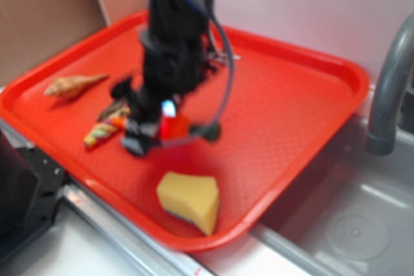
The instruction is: Grab the carrot.
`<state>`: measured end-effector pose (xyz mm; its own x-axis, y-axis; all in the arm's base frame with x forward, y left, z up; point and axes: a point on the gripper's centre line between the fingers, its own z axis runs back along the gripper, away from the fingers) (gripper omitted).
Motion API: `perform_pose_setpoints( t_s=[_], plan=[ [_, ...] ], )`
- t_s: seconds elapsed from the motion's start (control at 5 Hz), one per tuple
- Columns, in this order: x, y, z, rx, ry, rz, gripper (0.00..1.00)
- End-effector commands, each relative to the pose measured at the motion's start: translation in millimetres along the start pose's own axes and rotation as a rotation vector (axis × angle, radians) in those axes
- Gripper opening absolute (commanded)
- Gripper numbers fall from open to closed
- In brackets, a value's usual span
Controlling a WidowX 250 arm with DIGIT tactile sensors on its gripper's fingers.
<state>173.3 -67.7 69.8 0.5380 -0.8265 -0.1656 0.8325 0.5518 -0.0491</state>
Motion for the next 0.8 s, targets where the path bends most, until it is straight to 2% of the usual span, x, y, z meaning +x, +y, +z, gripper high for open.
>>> perform_pose_setpoints(
  t_s=[0.0, 0.2, 0.4, 0.6],
  plan=[
    [-87.7, 7.0, 87.4, 0.021, -0.213, 0.490, 0.00],
    [-104.7, 13.7, 132.0, -0.034, -0.212, 0.738, 0.00],
    [-103.1, 17.4, 143.1, -0.042, -0.237, 0.973, 0.00],
    [-102.4, 19.4, 140.9, -0.098, -0.208, 0.957, 0.00]
  ],
)
